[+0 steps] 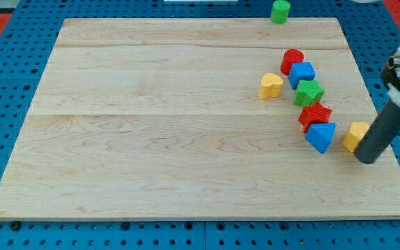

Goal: Slide the blue triangle towards the top center

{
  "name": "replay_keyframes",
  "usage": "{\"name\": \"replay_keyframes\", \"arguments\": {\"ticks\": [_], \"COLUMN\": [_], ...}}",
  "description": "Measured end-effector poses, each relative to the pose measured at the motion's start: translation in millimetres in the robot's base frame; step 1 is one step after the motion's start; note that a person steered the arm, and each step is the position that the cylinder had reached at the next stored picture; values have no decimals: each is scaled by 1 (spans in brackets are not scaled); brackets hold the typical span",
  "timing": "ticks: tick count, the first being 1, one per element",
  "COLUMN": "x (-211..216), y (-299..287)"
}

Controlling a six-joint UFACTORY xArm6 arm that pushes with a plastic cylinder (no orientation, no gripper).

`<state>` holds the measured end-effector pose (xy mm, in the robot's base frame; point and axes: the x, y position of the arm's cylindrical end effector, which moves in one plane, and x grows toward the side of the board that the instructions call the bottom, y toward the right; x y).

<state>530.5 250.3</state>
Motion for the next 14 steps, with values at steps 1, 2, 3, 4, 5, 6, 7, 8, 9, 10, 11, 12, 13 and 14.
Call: {"name": "replay_keyframes", "arguments": {"ticks": [1,2,3,4,5,6,7,8,9,10,11,12,13,14], "x": [11,10,-40,-40,-39,-39,-39,-39,-39,-39,-34,-10,-13,-48], "y": [1,69,72,18,-28,-62,-85,-106,-137,-164,-186,-211,-233,-273]}}
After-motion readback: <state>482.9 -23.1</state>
